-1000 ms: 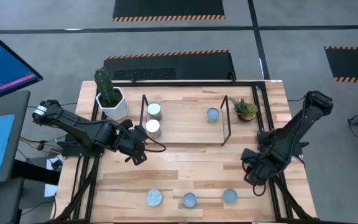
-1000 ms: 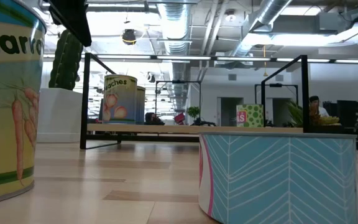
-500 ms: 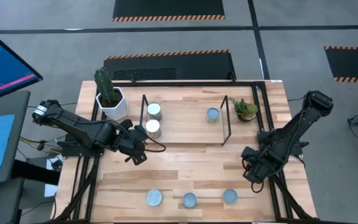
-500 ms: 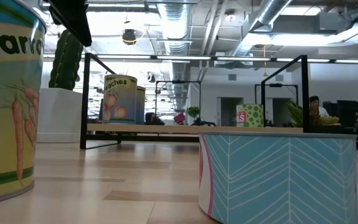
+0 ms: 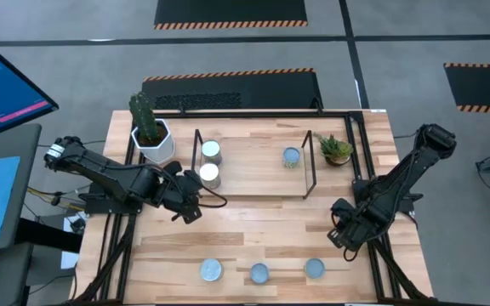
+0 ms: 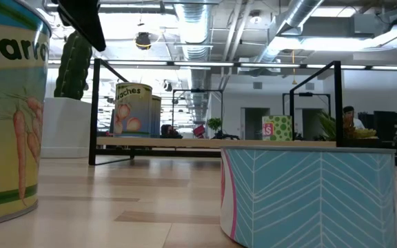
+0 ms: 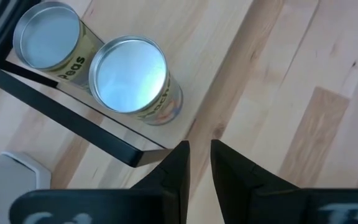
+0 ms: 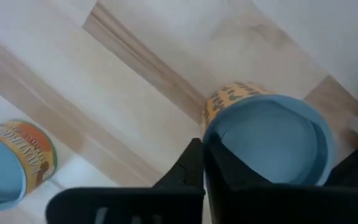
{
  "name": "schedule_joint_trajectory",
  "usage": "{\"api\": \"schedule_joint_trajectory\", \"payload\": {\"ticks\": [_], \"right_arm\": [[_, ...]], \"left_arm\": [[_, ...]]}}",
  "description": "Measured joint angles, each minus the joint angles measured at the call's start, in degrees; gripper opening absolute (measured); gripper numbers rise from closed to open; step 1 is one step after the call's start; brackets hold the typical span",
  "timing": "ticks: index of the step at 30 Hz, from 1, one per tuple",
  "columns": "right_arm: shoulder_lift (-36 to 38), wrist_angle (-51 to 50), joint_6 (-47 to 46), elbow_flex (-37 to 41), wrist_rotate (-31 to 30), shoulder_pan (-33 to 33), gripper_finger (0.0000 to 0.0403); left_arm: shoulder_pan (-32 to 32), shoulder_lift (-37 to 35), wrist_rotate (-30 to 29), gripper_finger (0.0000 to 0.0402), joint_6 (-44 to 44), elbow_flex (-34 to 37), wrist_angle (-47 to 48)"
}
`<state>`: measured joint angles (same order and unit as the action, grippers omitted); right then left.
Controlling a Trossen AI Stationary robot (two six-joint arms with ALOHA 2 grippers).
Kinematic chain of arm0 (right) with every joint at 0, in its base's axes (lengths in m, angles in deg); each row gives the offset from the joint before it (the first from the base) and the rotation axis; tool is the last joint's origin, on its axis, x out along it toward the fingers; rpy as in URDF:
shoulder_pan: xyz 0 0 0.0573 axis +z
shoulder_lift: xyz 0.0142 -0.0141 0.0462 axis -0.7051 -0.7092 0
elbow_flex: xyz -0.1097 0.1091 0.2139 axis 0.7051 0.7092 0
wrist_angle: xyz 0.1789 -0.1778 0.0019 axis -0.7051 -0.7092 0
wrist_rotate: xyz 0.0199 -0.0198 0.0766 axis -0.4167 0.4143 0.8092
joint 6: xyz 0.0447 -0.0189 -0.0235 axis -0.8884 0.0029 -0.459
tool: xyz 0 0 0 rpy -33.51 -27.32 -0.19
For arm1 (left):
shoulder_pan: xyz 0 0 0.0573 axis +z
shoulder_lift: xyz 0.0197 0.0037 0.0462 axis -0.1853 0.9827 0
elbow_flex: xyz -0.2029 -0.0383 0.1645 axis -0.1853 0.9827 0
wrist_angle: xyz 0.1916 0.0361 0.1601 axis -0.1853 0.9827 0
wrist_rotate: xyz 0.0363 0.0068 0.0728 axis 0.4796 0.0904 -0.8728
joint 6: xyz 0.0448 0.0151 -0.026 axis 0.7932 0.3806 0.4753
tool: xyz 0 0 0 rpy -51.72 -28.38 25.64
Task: Pick and place cans onto a shelf
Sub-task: Put the canned black beans on the shelf
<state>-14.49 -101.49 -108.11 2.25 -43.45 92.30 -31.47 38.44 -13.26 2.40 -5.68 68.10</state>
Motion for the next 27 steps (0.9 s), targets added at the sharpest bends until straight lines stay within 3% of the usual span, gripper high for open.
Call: {"api": "schedule_joint_trajectory", "payload": {"ticks": [3, 8, 18, 23, 27], "right_arm": [[-0.2, -0.2, 0.7, -2.6, 0.0, -0.5, 0.0008], [-0.2, 2.8, 9.7, -12.0, -3.8, -3.7, 0.0005], [-0.1, 23.2, 49.5, -24.7, -20.9, -21.0, 0.0003], [-0.1, 30.1, 66.4, -24.8, -19.8, -33.4, 0.0003], [-2.8, 29.0, 73.3, -24.7, -12.6, -43.3, 0.0003]], "left_arm": [[0.0, 0.0, 0.0, 0.0052, 0.8, 0.0, 0.0], [0.0, 0.0, 0.0, 0.0052, 0.9, 0.0, 0.0], [0.0, 0.0, 0.0, 0.0052, 0.8, 0.0, 0.0], [0.0, 0.0, -0.3, 0.0052, 0.8, 0.0, 0.0], [0.0, 0.0, -1.1, 0.0052, 0.8, 0.0, 0.0]]}}
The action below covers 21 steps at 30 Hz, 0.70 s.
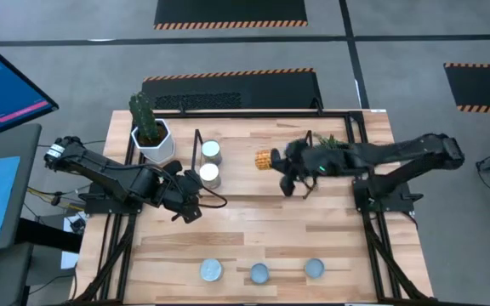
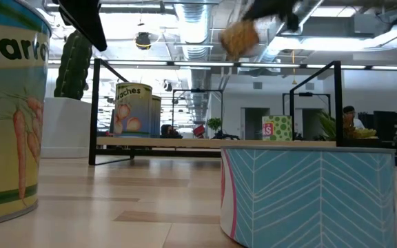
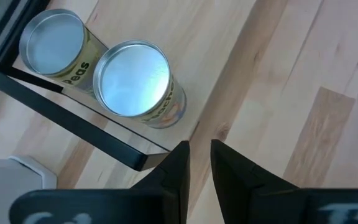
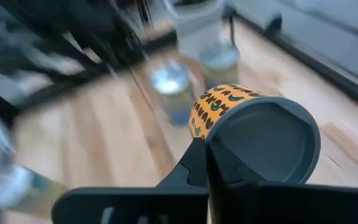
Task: Pick and place cans onto a shelf
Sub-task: Put the canned black beans on the shelf
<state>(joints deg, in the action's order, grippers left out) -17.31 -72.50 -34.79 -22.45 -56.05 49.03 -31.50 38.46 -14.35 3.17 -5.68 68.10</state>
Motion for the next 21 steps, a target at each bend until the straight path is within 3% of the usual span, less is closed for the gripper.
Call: {"api": "schedule_joint_trajectory", "payload": {"ticks": [3, 7, 21], "right_arm": [[-3.6, 1.2, 4.0, -0.3, 7.6, -6.1, 0.0003], [-9.2, -1.5, 7.3, -1.7, 13.1, -10.1, 0.0003], [-26.4, -27.8, 10.7, -18.8, 13.3, -5.0, 0.0003]], "left_arm": [[0.0, 0.0, -0.2, 0.0052, -0.1, 0.0, 0.1], [0.0, 0.0, -0.3, 0.0052, 0.0, 0.0, 0.2], [0.0, 0.0, -1.8, 0.0052, 1.0, 0.0, 0.4]]}}
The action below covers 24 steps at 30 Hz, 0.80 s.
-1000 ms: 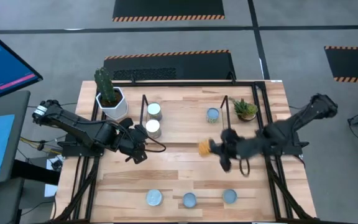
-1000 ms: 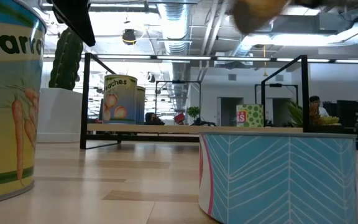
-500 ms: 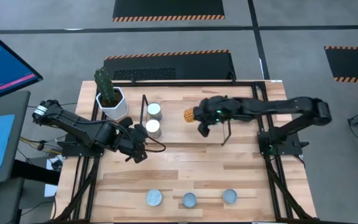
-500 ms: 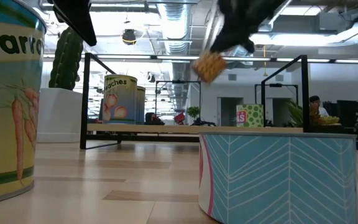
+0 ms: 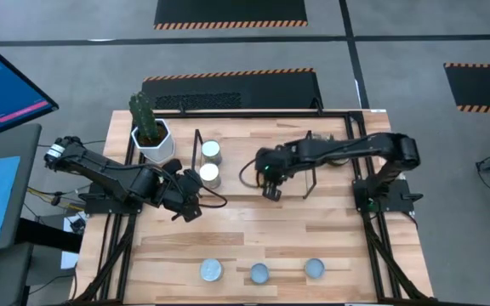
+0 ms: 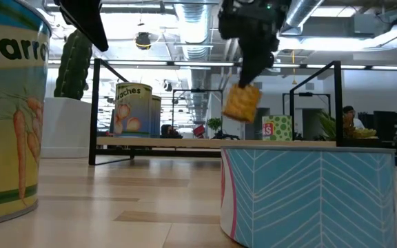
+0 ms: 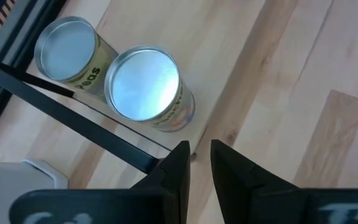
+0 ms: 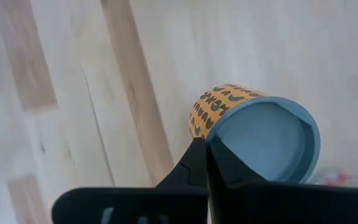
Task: Pick and place cans onto a shelf
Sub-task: Put the canned black beans on the shelf
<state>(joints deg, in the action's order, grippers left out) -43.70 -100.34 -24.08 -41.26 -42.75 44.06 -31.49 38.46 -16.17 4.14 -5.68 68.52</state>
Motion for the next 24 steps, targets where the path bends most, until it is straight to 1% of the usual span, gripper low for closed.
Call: {"api": "schedule_joint_trajectory", "payload": {"ticks": [7, 11, 14, 20, 24], "right_arm": [[-5.8, -3.1, -1.4, -2.2, -0.8, 3.1, 0.0004], [-6.6, -4.4, -2.6, -2.2, -3.5, 4.4, 0.0003], [-7.1, -4.3, -3.0, -2.2, -3.8, 4.9, 0.0007], [-7.5, -5.7, -4.1, -2.2, -4.0, 4.5, 0.0061], [-7.5, -5.6, -4.1, -2.2, -6.3, 4.0, 0.0087]], "left_arm": [[0.0, 0.0, -0.4, 0.0052, 0.2, 0.0, -0.1], [0.0, 0.0, -0.4, 0.0052, 0.6, 0.0, -0.3], [0.0, 0.0, -0.5, 0.0052, 0.7, 0.0, -0.4], [0.0, 0.0, -0.7, 0.0052, 0.7, 0.0, -0.5], [0.0, 0.0, -0.7, 0.0052, 0.6, 0.0, -0.5]]}}
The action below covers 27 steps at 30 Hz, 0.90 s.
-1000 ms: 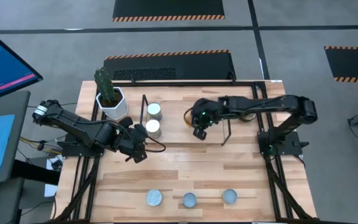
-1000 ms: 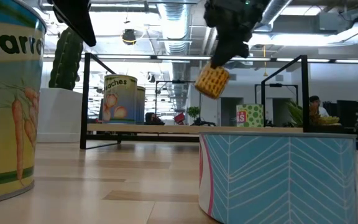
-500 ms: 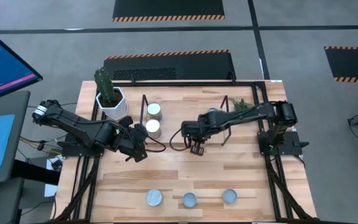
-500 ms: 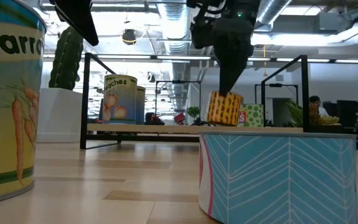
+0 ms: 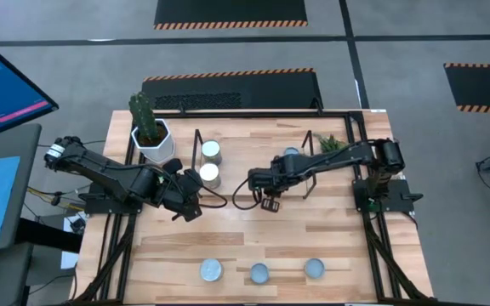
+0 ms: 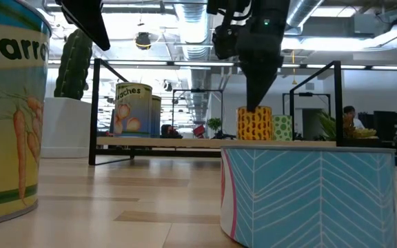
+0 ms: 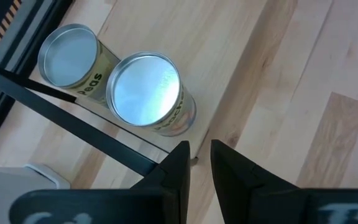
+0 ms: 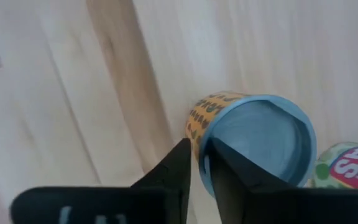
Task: Pick and place cans onto a shelf
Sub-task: Put the canned black beans on the shelf, then adjust the canned green peas on the shelf
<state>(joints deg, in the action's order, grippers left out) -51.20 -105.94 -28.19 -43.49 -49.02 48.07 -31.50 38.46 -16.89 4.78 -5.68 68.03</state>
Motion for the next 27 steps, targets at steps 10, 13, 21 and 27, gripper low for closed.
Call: {"api": "schedule_joint_trajectory", "payload": {"ticks": [10, 13, 21, 27], "right_arm": [[0.5, -2.0, 0.4, -3.8, -0.6, -0.6, 0.0108], [0.5, -3.1, 1.0, -7.7, -1.3, -0.6, 0.0108], [0.6, -17.9, 2.9, -17.8, -2.1, -1.5, 0.0108], [0.7, -27.2, 3.1, -17.4, -5.1, -6.0, 0.0108]], "left_arm": [[0.0, 0.0, -0.1, 0.0052, 0.0, 0.0, -0.1], [0.0, 0.0, -0.5, 0.0052, 0.0, 0.0, -0.1], [0.0, 0.0, -0.5, 0.0052, 0.0, 0.0, -0.1], [0.0, 0.0, -0.5, 0.0052, 0.1, 0.0, 0.0]]}}
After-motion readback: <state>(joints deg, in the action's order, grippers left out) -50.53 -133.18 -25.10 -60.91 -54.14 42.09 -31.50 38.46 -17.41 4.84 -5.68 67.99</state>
